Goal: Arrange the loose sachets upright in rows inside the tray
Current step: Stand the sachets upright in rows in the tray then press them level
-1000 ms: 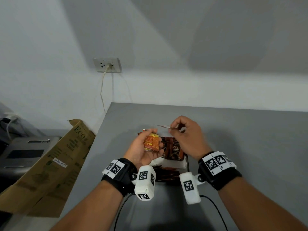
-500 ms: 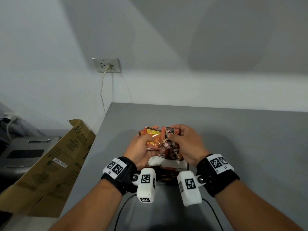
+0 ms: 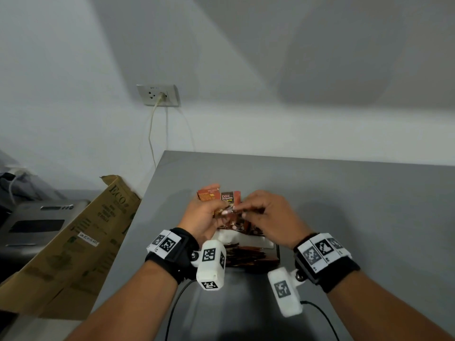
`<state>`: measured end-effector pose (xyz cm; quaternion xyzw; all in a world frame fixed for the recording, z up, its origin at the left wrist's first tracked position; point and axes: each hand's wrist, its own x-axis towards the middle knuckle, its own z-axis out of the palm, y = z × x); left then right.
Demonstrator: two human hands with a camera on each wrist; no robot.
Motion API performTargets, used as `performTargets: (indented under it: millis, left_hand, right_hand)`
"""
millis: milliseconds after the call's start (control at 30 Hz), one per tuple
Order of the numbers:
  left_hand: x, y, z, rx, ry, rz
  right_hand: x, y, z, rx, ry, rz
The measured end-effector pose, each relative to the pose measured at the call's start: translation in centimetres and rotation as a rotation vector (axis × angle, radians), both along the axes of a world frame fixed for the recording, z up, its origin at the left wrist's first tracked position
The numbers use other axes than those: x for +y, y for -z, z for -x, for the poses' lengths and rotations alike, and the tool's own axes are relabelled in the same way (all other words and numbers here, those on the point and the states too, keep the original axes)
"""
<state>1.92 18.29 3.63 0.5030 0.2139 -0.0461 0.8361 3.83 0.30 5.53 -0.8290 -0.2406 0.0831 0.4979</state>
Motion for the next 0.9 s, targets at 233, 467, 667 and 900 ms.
performTargets:
  millis: [233,467,667,900]
  left_hand:
    - [-0.5,-0.5,-0.2,-0.099,0.052,-0.190]
    - [-0.3,-0.6,0.2,-0.009,0.088,0.068]
    - [-1.0,-0.6,0.4,-0.071,0.157,-0.009]
    - [-0.7,-0.4,0.2,0.005,0.049,0.150]
  right_hand:
    - [-0.2,0.4,-1.1,0.545,0.192,-0.383]
    - [0.3,0.8,-1.8,0.619,0.327,-0.397]
    - [0.6,-0.3,-1.6,0.733,0.242,-0.583]
    - [0.0,-0.7,-1.6,0.756,0.293,-0.562]
